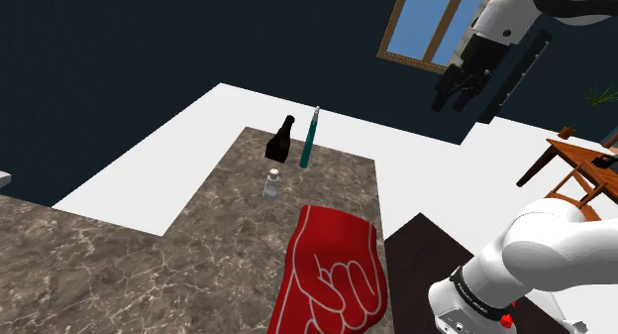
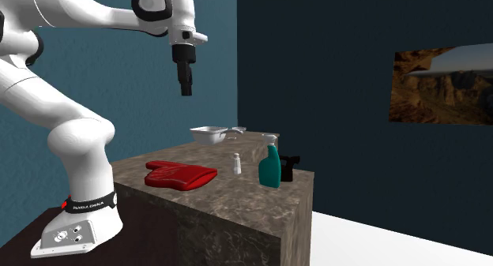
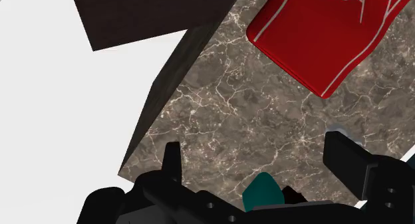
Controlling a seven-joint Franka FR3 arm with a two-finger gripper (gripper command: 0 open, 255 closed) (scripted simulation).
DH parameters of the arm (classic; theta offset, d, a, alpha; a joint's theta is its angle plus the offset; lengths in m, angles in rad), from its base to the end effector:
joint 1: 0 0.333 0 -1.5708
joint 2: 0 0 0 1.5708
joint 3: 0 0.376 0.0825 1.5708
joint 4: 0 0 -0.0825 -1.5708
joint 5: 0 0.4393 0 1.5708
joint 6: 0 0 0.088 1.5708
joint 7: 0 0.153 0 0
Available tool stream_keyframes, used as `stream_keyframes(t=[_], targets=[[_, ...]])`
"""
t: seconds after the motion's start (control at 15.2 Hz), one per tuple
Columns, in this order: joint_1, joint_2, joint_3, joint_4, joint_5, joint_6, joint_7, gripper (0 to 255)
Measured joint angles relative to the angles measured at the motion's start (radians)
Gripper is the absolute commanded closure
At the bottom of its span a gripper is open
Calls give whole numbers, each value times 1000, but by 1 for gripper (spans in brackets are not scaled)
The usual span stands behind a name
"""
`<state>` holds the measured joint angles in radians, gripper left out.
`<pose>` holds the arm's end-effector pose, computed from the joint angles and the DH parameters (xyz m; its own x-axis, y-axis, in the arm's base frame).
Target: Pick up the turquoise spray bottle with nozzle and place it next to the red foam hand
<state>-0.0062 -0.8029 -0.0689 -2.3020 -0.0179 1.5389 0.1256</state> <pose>0.3121 -0.0338 0.6171 0.9829 -0.1811 0.0343 -0.1798 -0.9830 -0.0363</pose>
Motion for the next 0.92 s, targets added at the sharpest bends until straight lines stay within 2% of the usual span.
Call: stream_keyframes(t=[0.26, 0.92], targets=[[0, 64, 8, 9, 13, 50, 26, 0], [5, 443, 43, 177, 71, 239, 148, 0]])
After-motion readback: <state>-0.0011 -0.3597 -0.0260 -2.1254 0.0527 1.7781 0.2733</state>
